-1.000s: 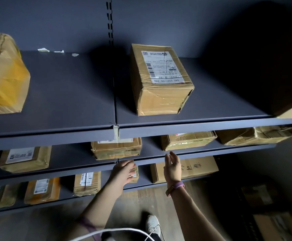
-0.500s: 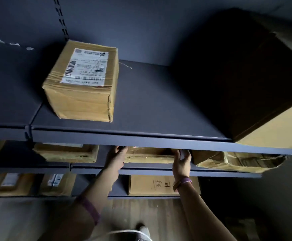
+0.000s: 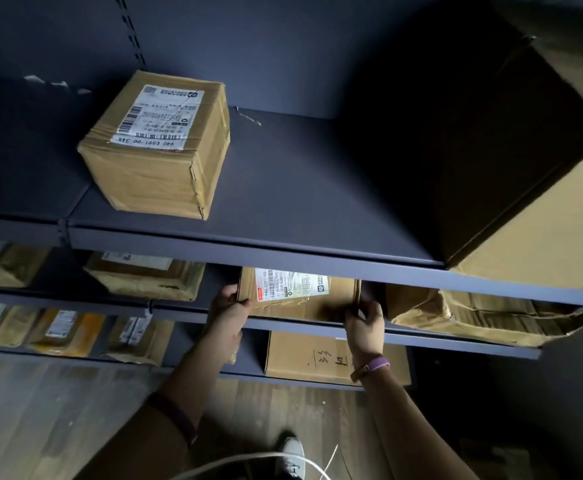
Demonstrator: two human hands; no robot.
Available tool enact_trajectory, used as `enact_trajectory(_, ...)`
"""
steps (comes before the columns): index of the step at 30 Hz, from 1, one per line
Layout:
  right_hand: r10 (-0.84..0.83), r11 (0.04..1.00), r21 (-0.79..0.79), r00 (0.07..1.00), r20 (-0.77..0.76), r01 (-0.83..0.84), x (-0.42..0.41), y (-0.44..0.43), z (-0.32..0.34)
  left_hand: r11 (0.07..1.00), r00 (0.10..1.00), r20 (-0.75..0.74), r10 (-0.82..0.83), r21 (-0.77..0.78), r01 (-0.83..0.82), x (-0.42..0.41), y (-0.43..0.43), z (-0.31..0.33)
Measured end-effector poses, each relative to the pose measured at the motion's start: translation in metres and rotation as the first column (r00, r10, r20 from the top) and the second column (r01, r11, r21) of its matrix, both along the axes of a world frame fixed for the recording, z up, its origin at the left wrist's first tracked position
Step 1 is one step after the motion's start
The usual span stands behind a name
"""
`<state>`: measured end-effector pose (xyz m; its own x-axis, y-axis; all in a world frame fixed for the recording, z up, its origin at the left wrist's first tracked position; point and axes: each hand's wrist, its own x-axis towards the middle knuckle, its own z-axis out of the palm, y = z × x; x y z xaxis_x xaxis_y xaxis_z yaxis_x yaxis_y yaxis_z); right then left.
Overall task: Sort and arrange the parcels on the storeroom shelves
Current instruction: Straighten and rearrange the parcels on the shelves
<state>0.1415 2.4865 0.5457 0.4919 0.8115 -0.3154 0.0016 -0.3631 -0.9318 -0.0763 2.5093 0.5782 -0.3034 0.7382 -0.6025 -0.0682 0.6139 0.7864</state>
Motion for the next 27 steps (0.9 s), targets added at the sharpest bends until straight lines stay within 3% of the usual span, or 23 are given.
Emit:
enact_trajectory(5, -0.09, 0.996, -0.008, 0.995, -0.051, 0.089, -0.008, -0.048, -0.009, 1.0, 1.0, -0.029, -0.01, -0.018, 0.009, -0.002, -0.039, -0.012)
enact_trajectory(13, -0.101, 0.993, -0.061, 0.992, -0.077, 0.096, -0.008, -0.077, -0.013, 0.998, 0.998, -0.048, -0.031, -0.047, 0.029, -0.007, -0.065, -0.025)
enact_trajectory(20, -0.103, 0.994, 0.023, 0.994, 0.025, 0.103, -0.005, -0.028, 0.007, 0.989, 0.991, 0.121, 0.062, 0.124, -0.077, -0.008, -0.027, 0.001)
enact_trajectory(23, -0.082, 0.997, 0.006, 0.989, 0.12, 0.082, -0.001, 0.001, 0.008, 0.98, 0.986, 0.097, 0.133, 0.138, -0.146, -0.003, 0.0, 0.0)
enact_trajectory(27, -0.07, 0.996, -0.051, 0.995, 0.071, 0.074, 0.001, 0.028, 0.0, 0.985, 0.989, 0.016, 0.146, 0.086, -0.147, 0.0, 0.026, -0.01)
